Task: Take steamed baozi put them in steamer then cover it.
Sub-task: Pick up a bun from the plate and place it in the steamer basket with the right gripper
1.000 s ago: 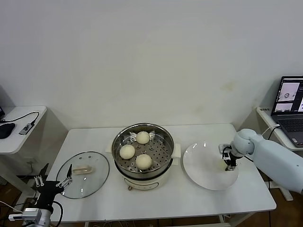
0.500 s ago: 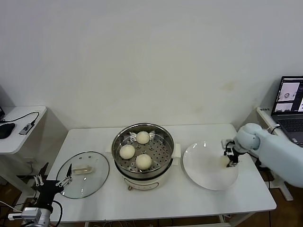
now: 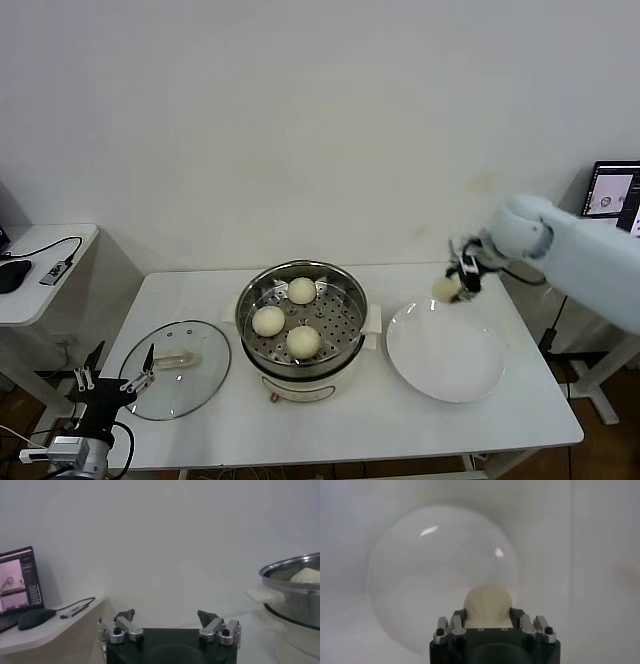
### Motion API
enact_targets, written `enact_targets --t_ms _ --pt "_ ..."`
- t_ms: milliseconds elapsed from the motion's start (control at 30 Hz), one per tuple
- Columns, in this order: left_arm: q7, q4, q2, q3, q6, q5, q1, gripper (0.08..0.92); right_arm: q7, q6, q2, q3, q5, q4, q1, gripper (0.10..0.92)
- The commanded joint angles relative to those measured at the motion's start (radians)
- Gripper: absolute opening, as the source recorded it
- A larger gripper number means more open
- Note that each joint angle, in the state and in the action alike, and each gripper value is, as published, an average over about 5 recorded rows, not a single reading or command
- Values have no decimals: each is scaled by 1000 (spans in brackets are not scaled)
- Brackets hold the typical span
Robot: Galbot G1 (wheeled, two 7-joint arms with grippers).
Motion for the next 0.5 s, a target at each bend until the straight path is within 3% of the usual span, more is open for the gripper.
enact_targets --t_ms 33,500 --pt "0 4 1 1 -2 0 -1 823 42 -95 187 -224 267 91 341 541" --pt "-1 -8 -5 -5 1 -1 -4 823 108 -186 450 -209 429 4 207 508"
